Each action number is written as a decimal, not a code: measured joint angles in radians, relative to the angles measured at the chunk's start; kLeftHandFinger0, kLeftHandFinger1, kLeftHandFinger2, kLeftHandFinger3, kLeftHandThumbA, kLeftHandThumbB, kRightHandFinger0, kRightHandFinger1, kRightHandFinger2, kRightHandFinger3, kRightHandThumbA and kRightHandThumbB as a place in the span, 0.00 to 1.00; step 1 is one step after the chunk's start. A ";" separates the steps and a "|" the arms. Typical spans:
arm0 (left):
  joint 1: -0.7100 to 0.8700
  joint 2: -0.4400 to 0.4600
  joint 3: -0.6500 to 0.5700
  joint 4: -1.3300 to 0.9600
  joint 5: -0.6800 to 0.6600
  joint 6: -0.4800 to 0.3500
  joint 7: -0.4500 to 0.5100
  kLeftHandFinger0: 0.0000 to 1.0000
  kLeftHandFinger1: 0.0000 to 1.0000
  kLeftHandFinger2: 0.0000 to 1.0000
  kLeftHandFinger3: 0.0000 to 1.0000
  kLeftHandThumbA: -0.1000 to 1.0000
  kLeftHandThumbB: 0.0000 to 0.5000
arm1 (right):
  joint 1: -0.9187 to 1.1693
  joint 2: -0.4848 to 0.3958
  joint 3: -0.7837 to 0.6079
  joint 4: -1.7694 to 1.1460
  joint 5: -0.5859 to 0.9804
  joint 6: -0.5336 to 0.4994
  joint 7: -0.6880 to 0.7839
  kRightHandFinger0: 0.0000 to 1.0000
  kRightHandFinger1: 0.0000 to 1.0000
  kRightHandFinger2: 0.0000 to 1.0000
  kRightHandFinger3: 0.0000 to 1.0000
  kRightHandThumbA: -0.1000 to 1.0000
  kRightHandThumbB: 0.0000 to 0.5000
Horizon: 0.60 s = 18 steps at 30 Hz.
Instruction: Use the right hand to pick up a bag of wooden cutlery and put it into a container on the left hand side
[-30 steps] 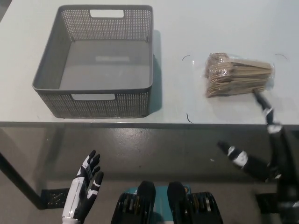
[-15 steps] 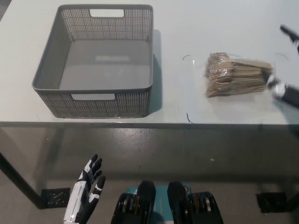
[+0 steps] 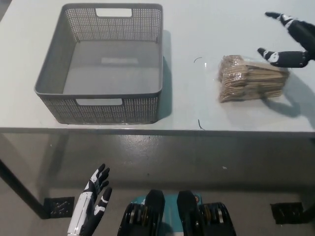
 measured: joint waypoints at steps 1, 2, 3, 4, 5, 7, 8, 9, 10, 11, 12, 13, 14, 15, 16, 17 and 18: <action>0.000 0.000 -0.002 0.000 0.001 0.000 0.000 1.00 1.00 1.00 1.00 0.87 0.42 | -0.027 0.000 0.023 0.040 -0.008 0.002 0.025 1.00 1.00 1.00 1.00 0.66 1.00; 0.000 0.000 -0.003 0.000 0.002 0.000 0.000 1.00 1.00 1.00 1.00 0.87 0.42 | -0.043 0.000 0.036 0.065 -0.011 0.003 0.041 1.00 1.00 1.00 1.00 0.66 1.00; 0.000 0.000 -0.004 0.000 0.002 -0.001 0.000 1.00 1.00 1.00 1.00 0.87 0.42 | -0.056 0.000 0.045 0.082 -0.012 0.003 0.051 1.00 1.00 1.00 1.00 0.65 1.00; -0.001 0.000 -0.005 0.000 0.002 -0.001 0.000 1.00 1.00 1.00 1.00 0.87 0.42 | -0.066 0.000 0.052 0.097 -0.013 0.003 0.062 1.00 1.00 1.00 1.00 0.63 1.00; -0.001 0.000 -0.006 0.000 0.002 -0.001 0.000 1.00 1.00 1.00 1.00 0.87 0.42 | -0.076 0.001 0.061 0.113 -0.013 0.003 0.072 1.00 1.00 1.00 1.00 0.63 1.00; -0.001 0.001 -0.007 0.000 0.003 -0.001 -0.001 1.00 1.00 1.00 1.00 0.87 0.43 | -0.103 0.003 0.084 0.161 -0.014 0.002 0.104 1.00 1.00 1.00 1.00 0.59 1.00; -0.001 0.001 -0.008 0.000 0.003 -0.001 -0.001 1.00 1.00 1.00 1.00 0.87 0.43 | -0.110 0.004 0.091 0.175 -0.015 0.002 0.114 1.00 1.00 1.00 1.00 0.60 1.00; 0.000 0.001 -0.008 0.000 0.003 -0.001 -0.001 1.00 1.00 1.00 1.00 0.87 0.43 | -0.118 0.005 0.103 0.191 -0.016 0.002 0.127 1.00 1.00 1.00 1.00 0.60 1.00; 0.000 0.002 -0.009 0.000 0.003 -0.001 -0.001 1.00 1.00 1.00 1.00 0.87 0.43 | -0.123 0.006 0.112 0.201 -0.018 0.002 0.136 1.00 1.00 1.00 1.00 0.61 1.00; 0.000 0.002 -0.009 0.000 0.003 -0.001 -0.002 1.00 1.00 1.00 1.00 0.87 0.42 | -0.130 0.006 0.128 0.214 -0.022 0.001 0.149 1.00 1.00 1.00 1.00 0.61 1.00; 0.000 0.002 -0.010 0.000 0.003 -0.001 -0.003 1.00 1.00 1.00 1.00 0.87 0.42 | -0.133 0.006 0.133 0.217 -0.023 0.000 0.154 1.00 1.00 1.00 1.00 0.62 1.00; 0.000 0.003 -0.011 0.000 0.003 -0.001 -0.004 1.00 1.00 1.00 1.00 0.87 0.42 | -0.140 0.006 0.151 0.231 -0.030 -0.002 0.168 1.00 1.00 1.00 1.00 0.64 1.00; 0.000 0.003 -0.012 0.000 0.003 -0.001 -0.005 1.00 1.00 1.00 1.00 0.87 0.42 | -0.145 0.006 0.165 0.241 -0.036 -0.003 0.179 1.00 1.00 1.00 1.00 0.63 1.00; 0.000 0.003 -0.012 0.000 0.003 -0.001 -0.005 1.00 1.00 1.00 1.00 0.87 0.42 | -0.149 0.006 0.175 0.247 -0.041 -0.004 0.186 1.00 1.00 1.00 1.00 0.64 1.00; 0.000 0.004 -0.013 0.000 0.003 -0.001 -0.006 1.00 1.00 1.00 1.00 0.87 0.42 | -0.155 0.006 0.188 0.253 -0.046 -0.004 0.196 1.00 1.00 1.00 1.00 0.65 1.00; 0.000 0.004 -0.014 0.000 0.003 -0.001 -0.006 1.00 1.00 1.00 1.00 0.86 0.42 | -0.160 0.006 0.197 0.260 -0.050 -0.005 0.202 1.00 1.00 1.00 1.00 0.66 1.00; 0.000 0.005 -0.015 0.000 0.003 -0.002 -0.007 1.00 1.00 1.00 1.00 0.86 0.42 | -0.166 0.006 0.206 0.267 -0.054 -0.007 0.210 1.00 1.00 1.00 1.00 0.67 1.00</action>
